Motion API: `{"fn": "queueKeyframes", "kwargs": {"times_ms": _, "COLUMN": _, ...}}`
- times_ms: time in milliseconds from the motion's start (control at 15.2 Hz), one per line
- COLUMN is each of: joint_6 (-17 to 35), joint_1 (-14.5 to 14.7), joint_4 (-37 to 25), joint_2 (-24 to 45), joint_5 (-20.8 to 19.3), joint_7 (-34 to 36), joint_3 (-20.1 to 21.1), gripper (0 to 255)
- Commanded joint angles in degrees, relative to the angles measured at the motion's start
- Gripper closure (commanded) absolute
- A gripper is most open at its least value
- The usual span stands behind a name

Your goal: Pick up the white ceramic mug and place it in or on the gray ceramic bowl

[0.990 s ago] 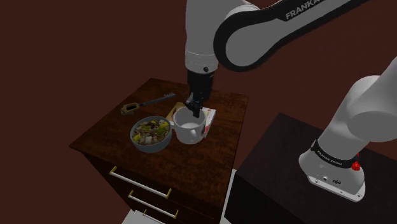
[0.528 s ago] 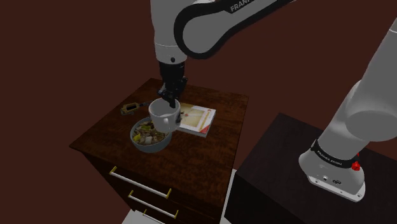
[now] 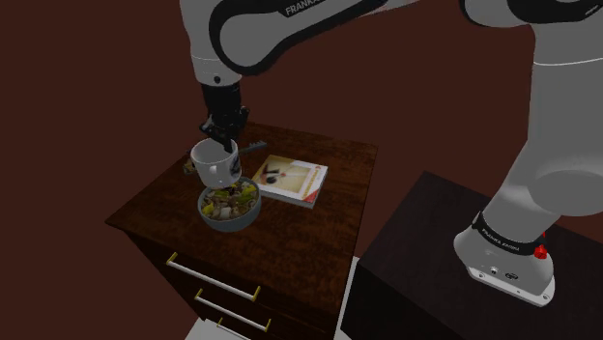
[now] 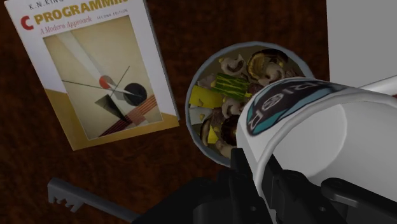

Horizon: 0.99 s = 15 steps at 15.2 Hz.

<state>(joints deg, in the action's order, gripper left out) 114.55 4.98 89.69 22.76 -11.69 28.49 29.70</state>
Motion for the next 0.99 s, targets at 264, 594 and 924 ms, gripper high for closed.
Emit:
{"fn": "queueKeyframes", "kwargs": {"times_ms": 264, "joint_6": 3.16, "joint_1": 0.47, "joint_4": 1.01, "joint_2": 2.4, "joint_5": -1.3, "joint_7": 0.6, "joint_3": -0.63, "gripper": 255}}
{"fn": "queueKeyframes", "kwargs": {"times_ms": 594, "joint_6": 6.41, "joint_1": 0.6, "joint_4": 3.18, "joint_2": 3.62, "joint_5": -2.11, "joint_7": 1.12, "joint_3": -1.07, "gripper": 255}}
{"fn": "queueKeyframes", "kwargs": {"times_ms": 924, "joint_6": 9.53, "joint_1": 0.83, "joint_4": 4.97, "joint_2": 5.11, "joint_5": -3.06, "joint_7": 1.72, "joint_3": -1.6, "gripper": 255}}
